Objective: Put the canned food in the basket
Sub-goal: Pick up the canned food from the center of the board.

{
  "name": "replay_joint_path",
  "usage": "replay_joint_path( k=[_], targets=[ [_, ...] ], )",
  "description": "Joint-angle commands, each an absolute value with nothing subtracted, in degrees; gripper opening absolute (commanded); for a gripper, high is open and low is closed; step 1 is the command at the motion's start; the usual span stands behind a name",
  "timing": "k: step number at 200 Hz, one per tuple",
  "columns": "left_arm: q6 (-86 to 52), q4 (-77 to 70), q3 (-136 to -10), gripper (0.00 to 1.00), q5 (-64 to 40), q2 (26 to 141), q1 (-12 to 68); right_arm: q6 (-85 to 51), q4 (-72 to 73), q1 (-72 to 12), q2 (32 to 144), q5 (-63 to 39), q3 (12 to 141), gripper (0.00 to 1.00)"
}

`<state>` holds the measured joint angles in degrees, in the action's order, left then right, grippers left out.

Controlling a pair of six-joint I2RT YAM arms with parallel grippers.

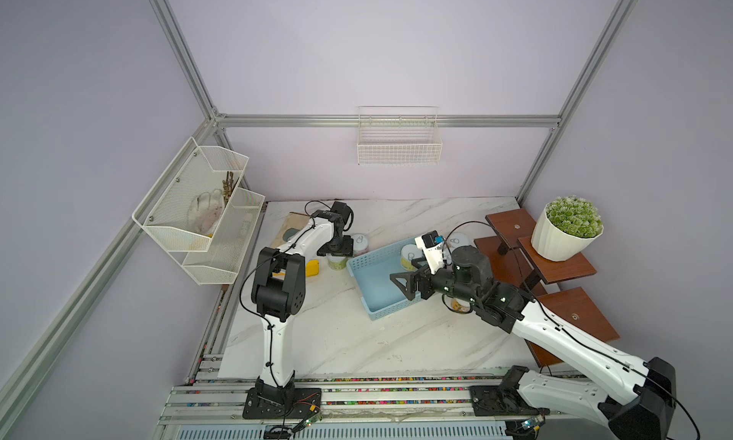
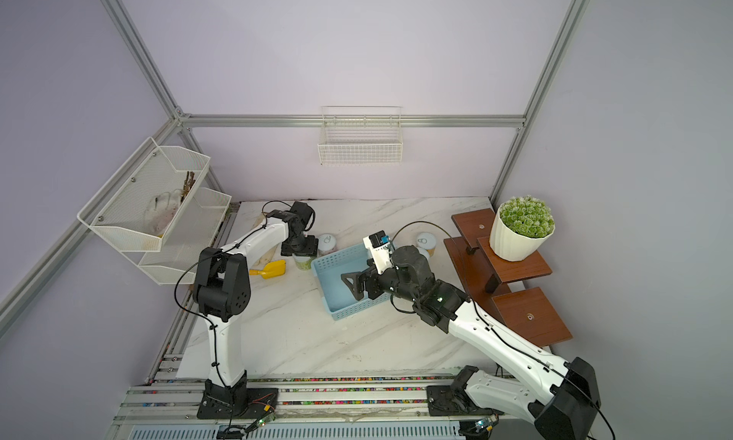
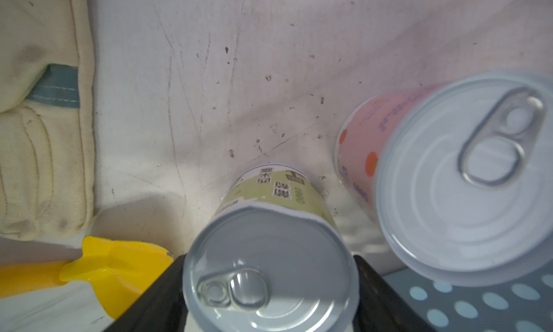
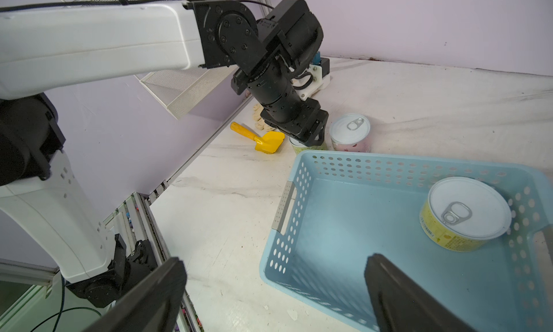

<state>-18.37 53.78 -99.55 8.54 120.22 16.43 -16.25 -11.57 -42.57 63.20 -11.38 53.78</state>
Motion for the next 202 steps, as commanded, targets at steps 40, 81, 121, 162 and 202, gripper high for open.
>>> replay_joint_path(
  k=[40, 81, 121, 162, 202],
  targets=[
    [-17.10, 56.97, -102.43, 0.76, 12.25, 115.51, 15.73, -16.96, -11.56, -42.98, 61.61, -9.90, 52.65, 0.99],
    [-16.80, 58.65, -102.72, 0.76, 13.87, 112.11, 15.73, -17.04, -11.55, -43.02, 61.39, -9.04, 52.21, 1.00],
    [-16.54, 60.24, -102.57, 0.75, 14.33, 107.32, 15.75, -17.44, -10.66, -43.03, 61.35, -9.03, 52.26, 1.00],
    [-15.39, 61.66, -102.16, 0.74, 8.94, 101.68, 16.30, -18.08, -9.86, -43.01, 61.26, -7.91, 51.77, 1.00],
    [-15.22, 63.02, -103.28, 0.75, 5.62, 99.58, 20.80, -18.40, -11.29, -42.95, 60.96, -4.20, 51.53, 1.00]
  ],
)
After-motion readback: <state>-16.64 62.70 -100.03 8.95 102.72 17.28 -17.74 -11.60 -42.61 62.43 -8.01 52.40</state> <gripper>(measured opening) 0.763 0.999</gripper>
